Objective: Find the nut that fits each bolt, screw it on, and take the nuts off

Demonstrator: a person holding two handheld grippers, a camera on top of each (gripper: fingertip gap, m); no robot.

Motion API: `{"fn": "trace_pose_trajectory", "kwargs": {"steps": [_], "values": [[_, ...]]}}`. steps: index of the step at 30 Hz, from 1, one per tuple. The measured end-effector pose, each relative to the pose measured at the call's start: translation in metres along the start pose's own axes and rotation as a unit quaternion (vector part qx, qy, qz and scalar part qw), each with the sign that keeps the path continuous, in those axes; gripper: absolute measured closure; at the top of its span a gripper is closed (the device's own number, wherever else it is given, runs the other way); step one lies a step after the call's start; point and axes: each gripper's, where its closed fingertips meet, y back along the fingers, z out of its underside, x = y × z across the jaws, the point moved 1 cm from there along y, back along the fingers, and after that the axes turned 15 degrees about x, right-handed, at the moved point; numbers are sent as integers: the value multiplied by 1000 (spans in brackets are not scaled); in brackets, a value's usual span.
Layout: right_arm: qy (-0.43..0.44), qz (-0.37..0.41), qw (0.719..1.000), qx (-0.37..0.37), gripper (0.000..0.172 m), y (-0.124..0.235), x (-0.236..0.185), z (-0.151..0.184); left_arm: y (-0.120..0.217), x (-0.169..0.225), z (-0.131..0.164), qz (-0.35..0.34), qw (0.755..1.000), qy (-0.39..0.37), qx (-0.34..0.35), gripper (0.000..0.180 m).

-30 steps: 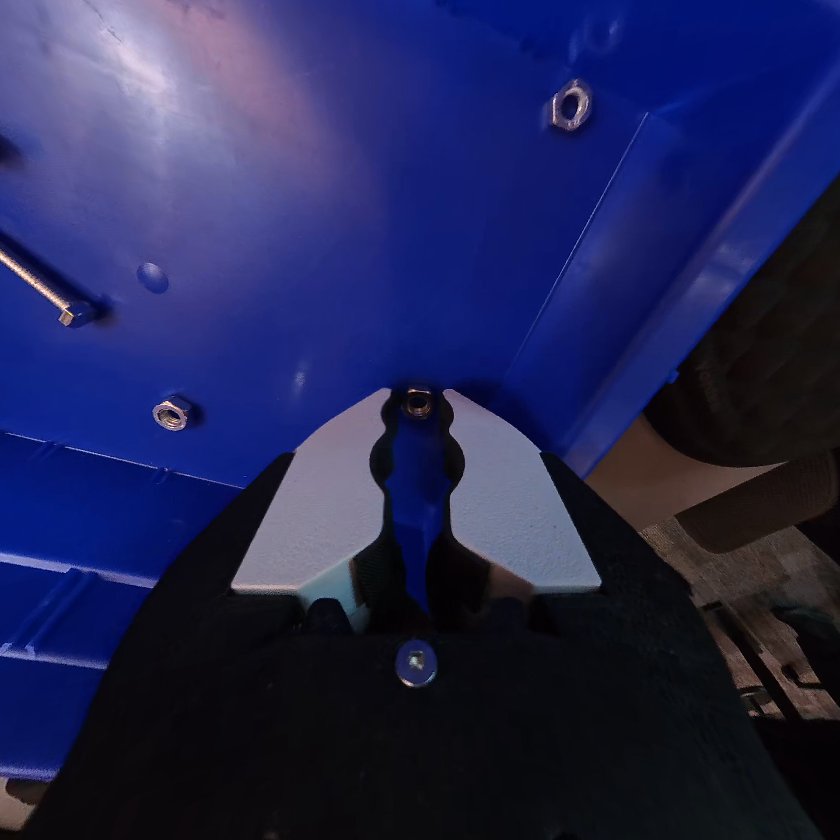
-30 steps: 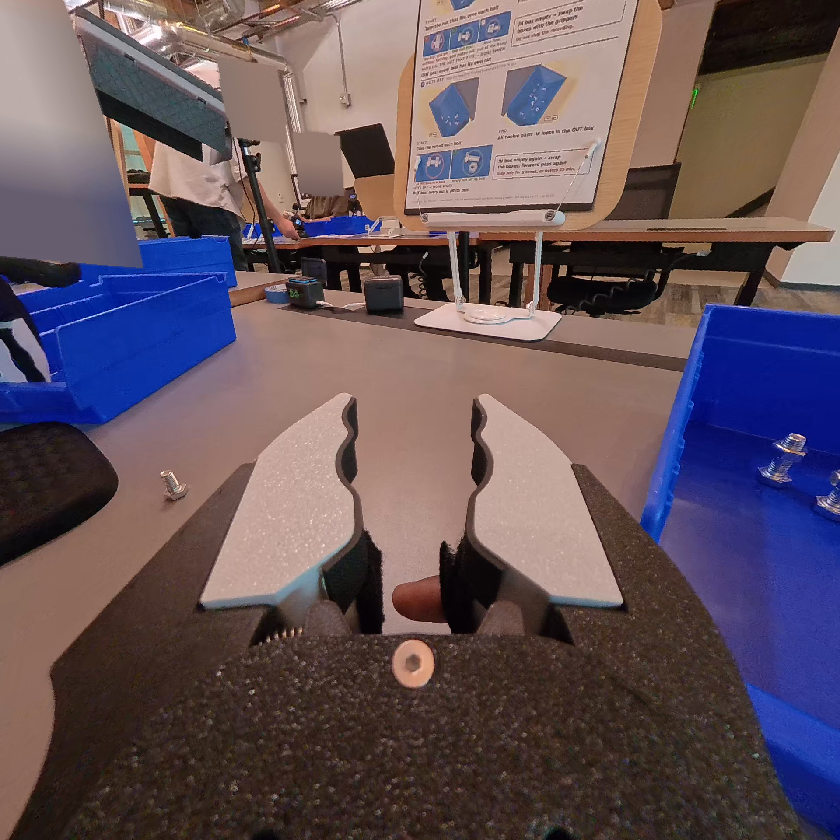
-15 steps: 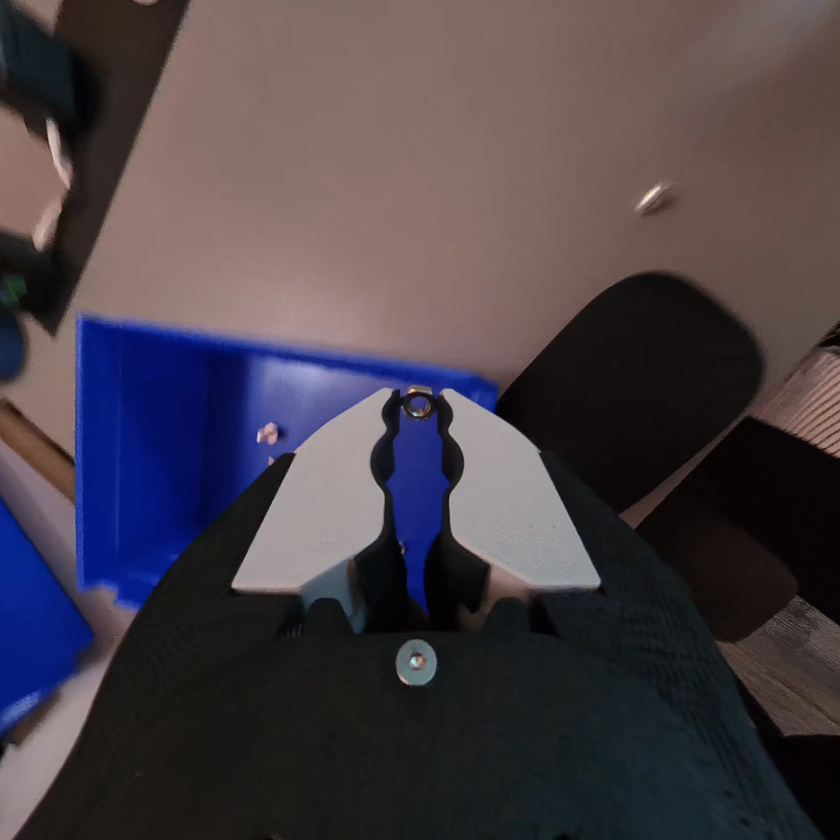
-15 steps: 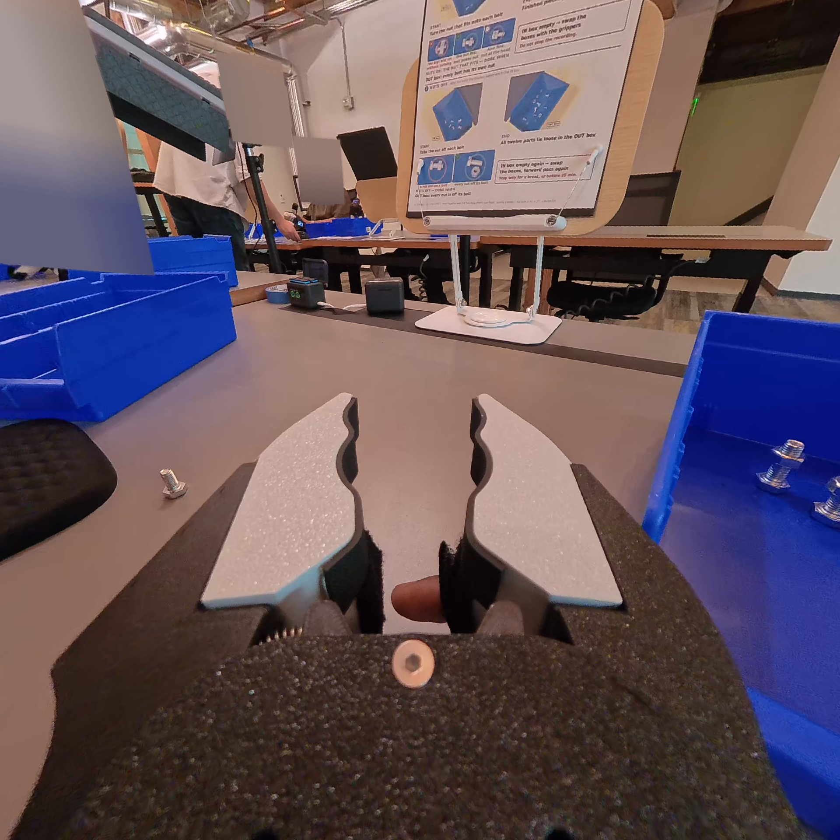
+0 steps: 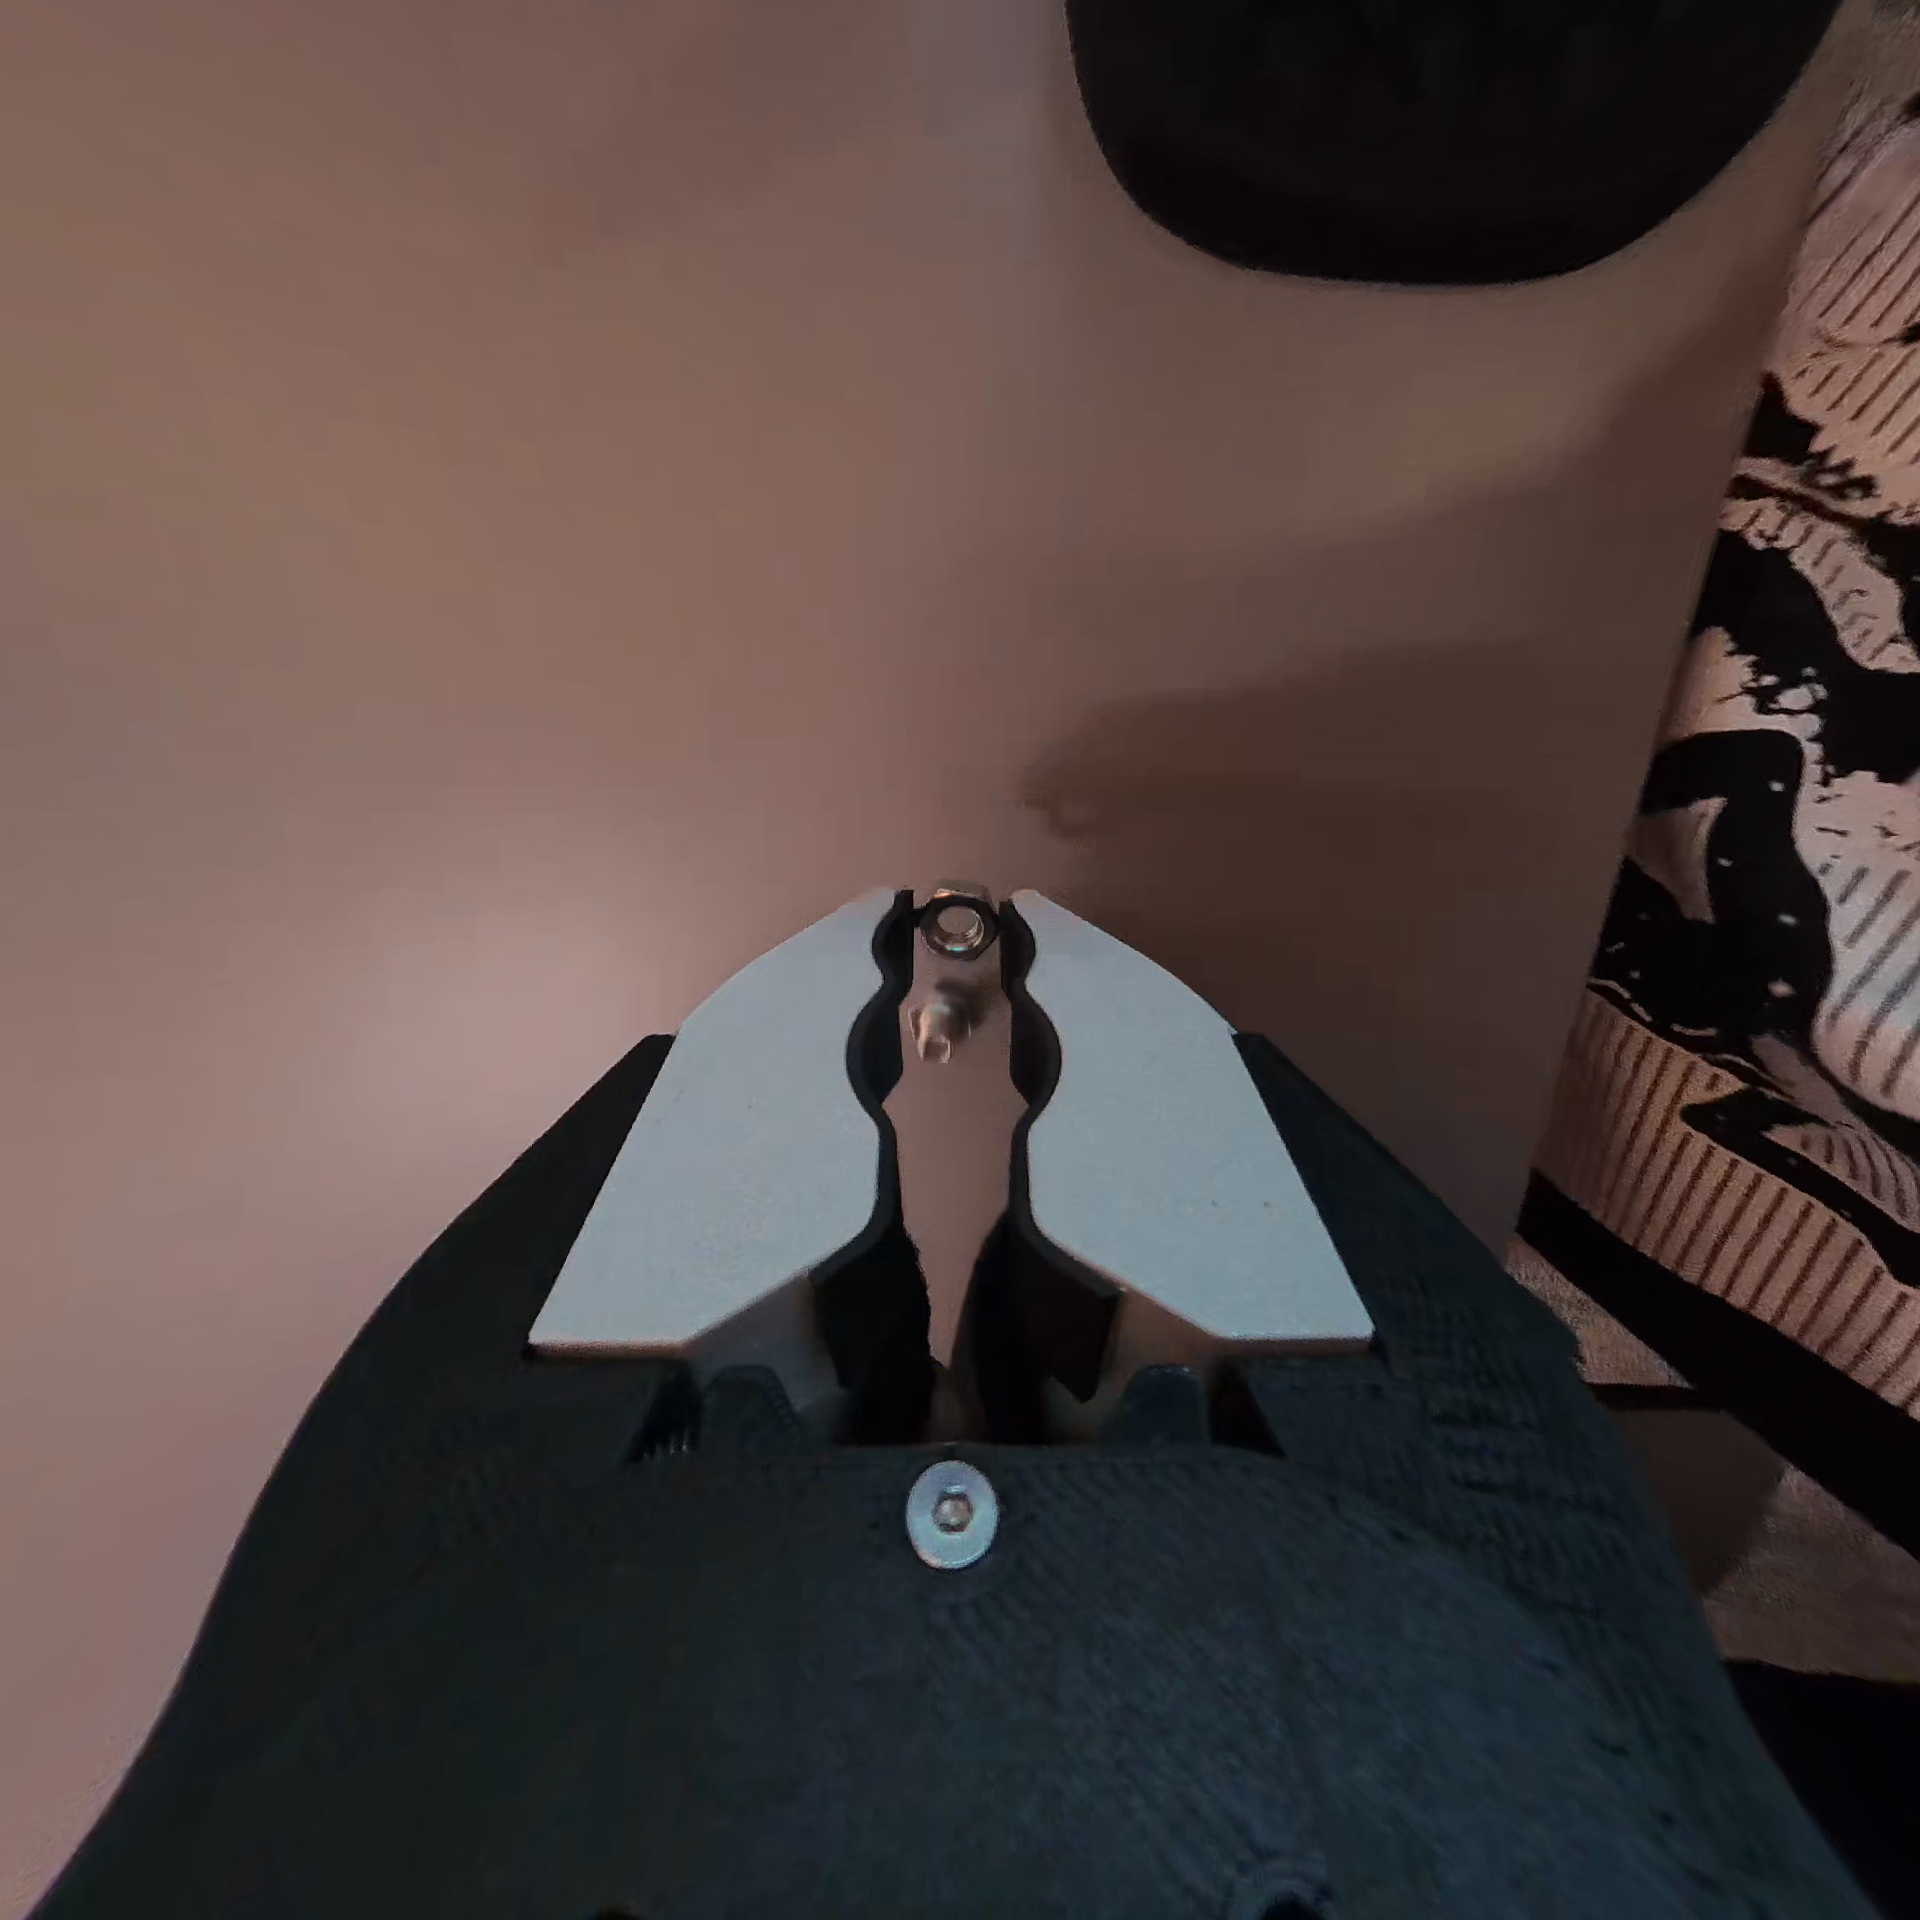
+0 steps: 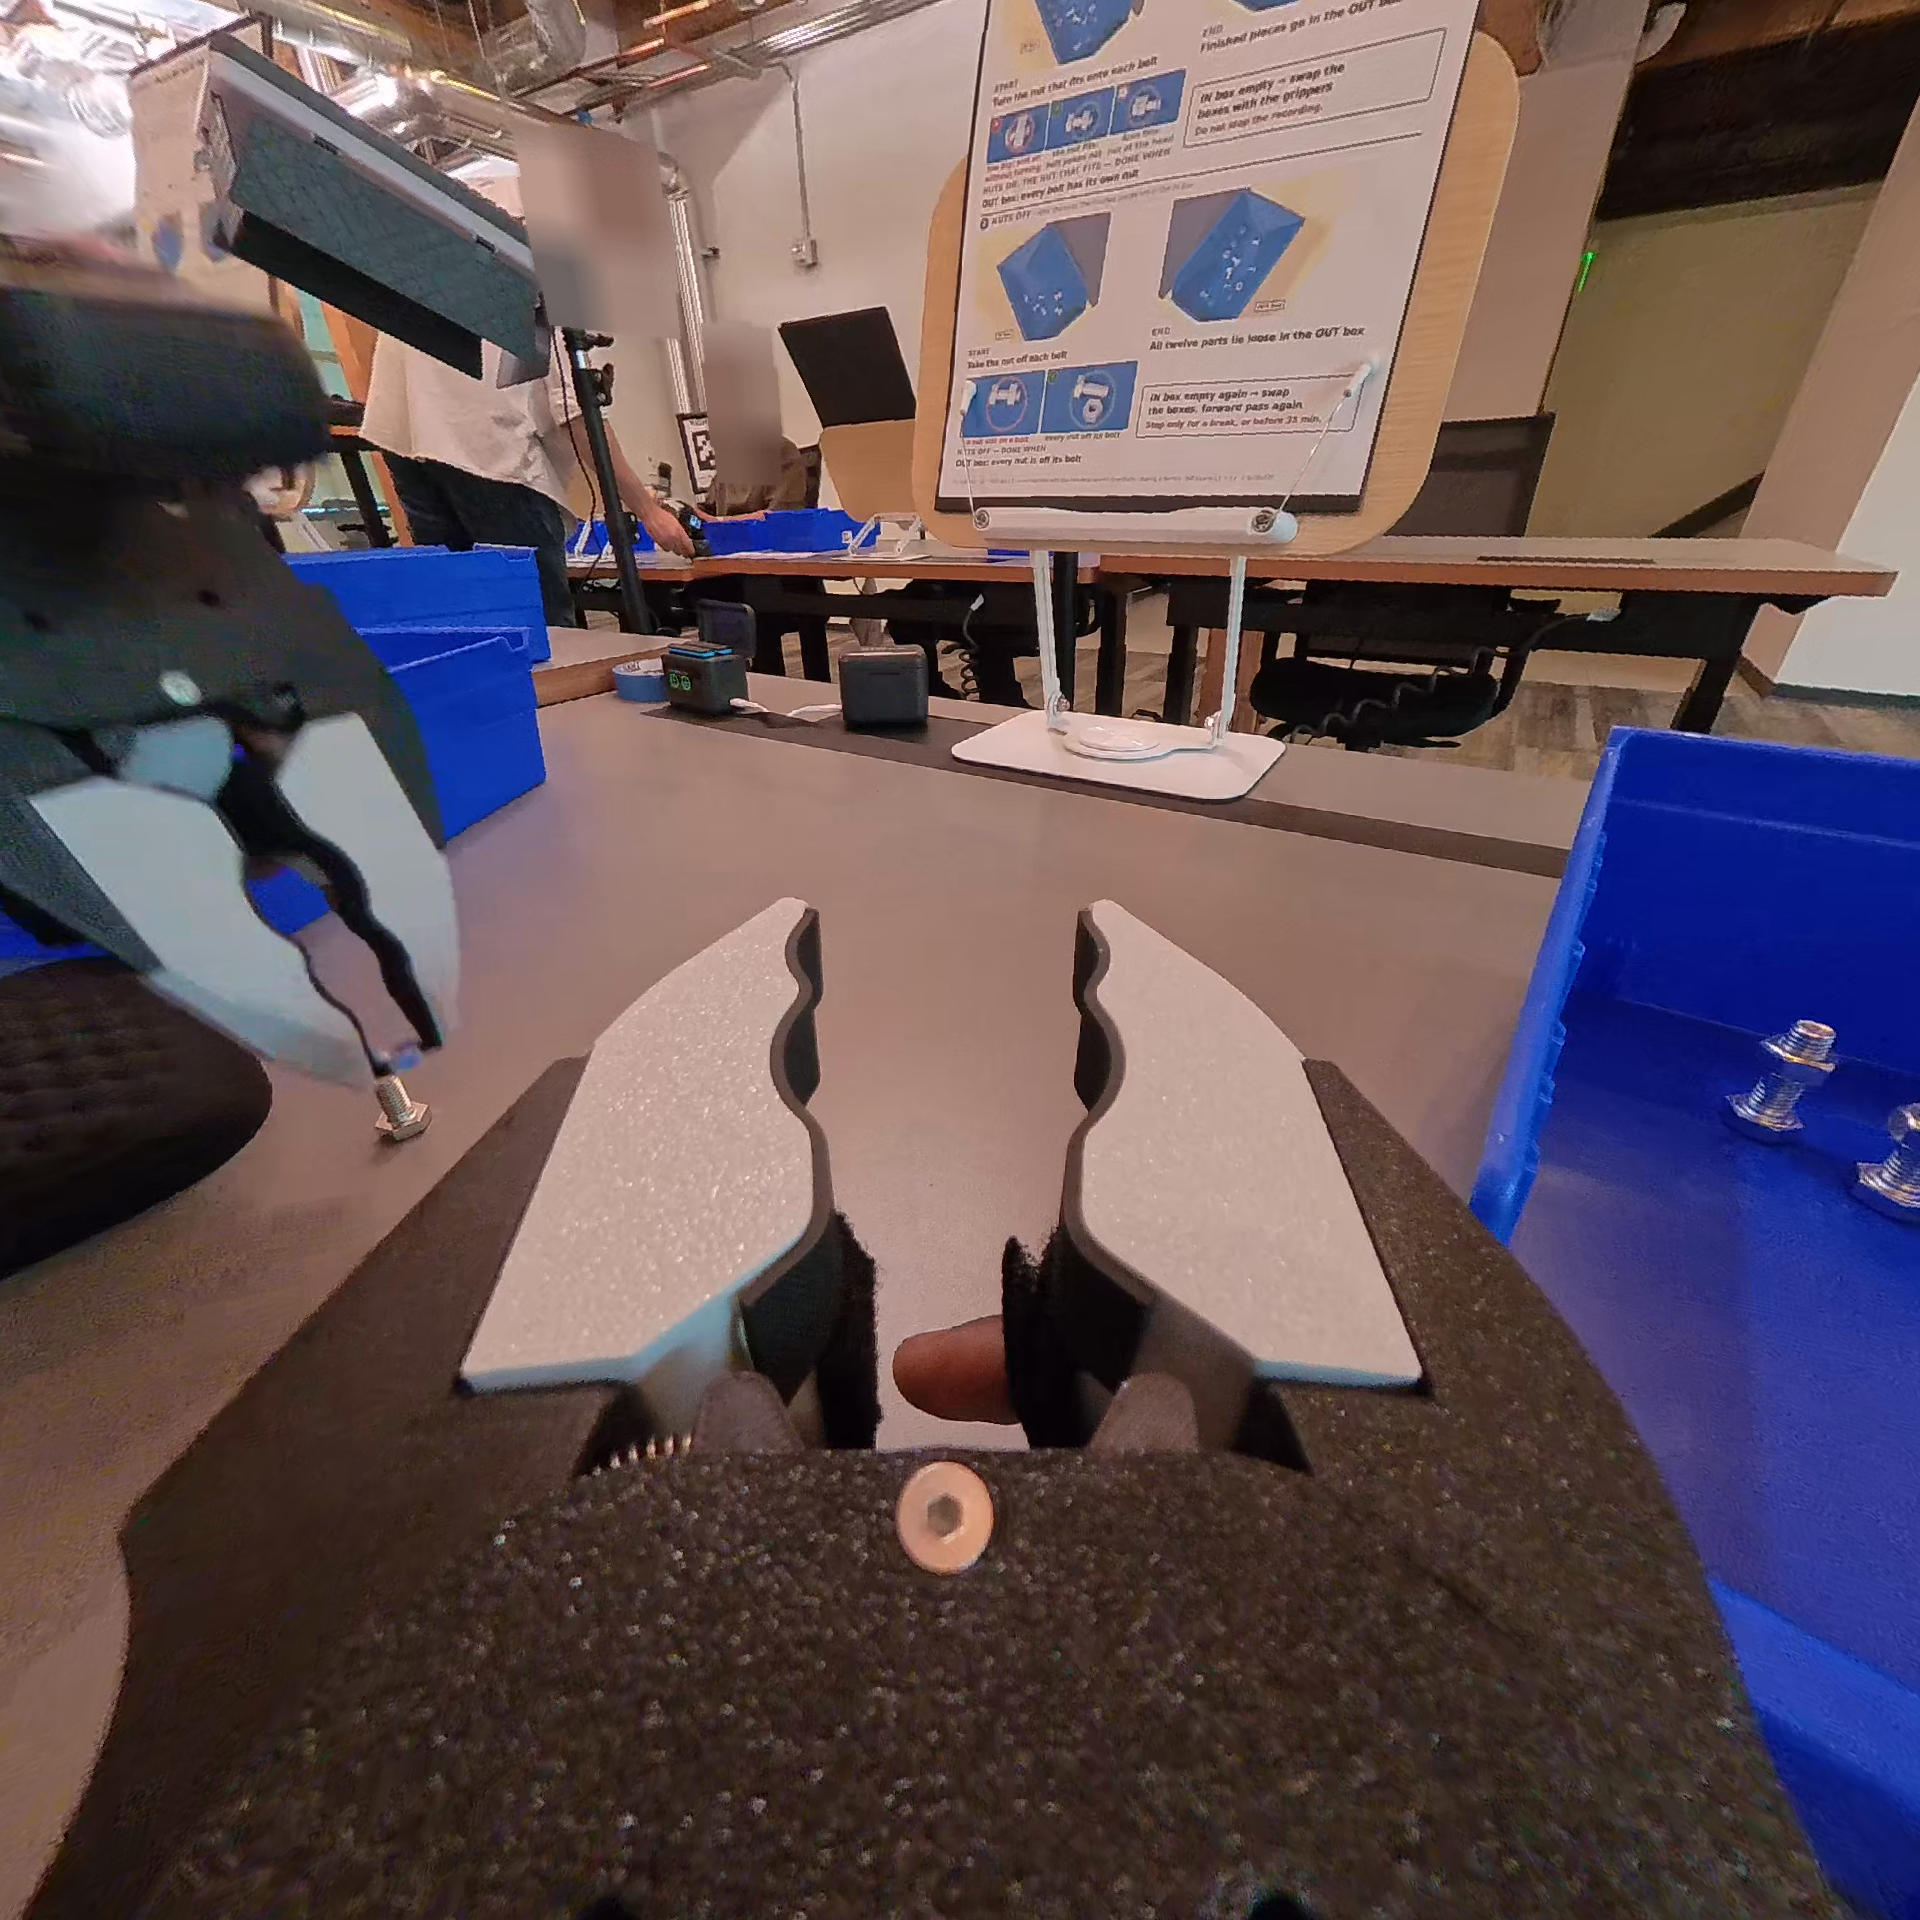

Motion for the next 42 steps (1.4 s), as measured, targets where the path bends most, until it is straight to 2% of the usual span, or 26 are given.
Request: {"fn": "trace_pose_trajectory", "kwargs": {"steps": [6,15,19,22,24,25,29,31,34,36,38,40,42], "values": [[-4,0,1000,4,125,0,1,-1,-25,3,10,10,999,-15,-49,165],[-5,1,1000,3,125,0,1,-1,-34,7,15,18,998,-16,-55,161],[-5,1,1000,2,125,0,1,0,-31,6,12,10,1000,-4,-24,154],[-3,0,1000,0,125,0,1,0,-19,5,-4,-1,996,26,88,151],[-1,0,1000,-4,125,0,0,1,-1,2,-22,-14,976,34,215,149],[-1,-1,1000,-7,125,-1,0,2,11,0,-30,-22,957,36,287,147],[6,-16,1000,-21,124,-2,-5,6,68,-1,-39,-79,848,52,522,136],[10,-26,999,-26,124,-3,-8,7,93,3,-31,-106,788,54,604,135],[13,-34,998,-47,124,-6,-10,12,114,5,-12,-130,728,68,669,134],[22,-46,996,-70,122,-9,-15,16,118,3,0,-138,707,89,688,133],[33,-69,993,-95,120,-15,-27,21,122,3,3,-133,698,98,697,133],[26,-121,985,-122,125,-22,-52,27,118,1,4,-145,706,94,687,132],[16,-193,966,-174,127,-27,-86,40,114,0,3,-146,714,93,678,129]]}}
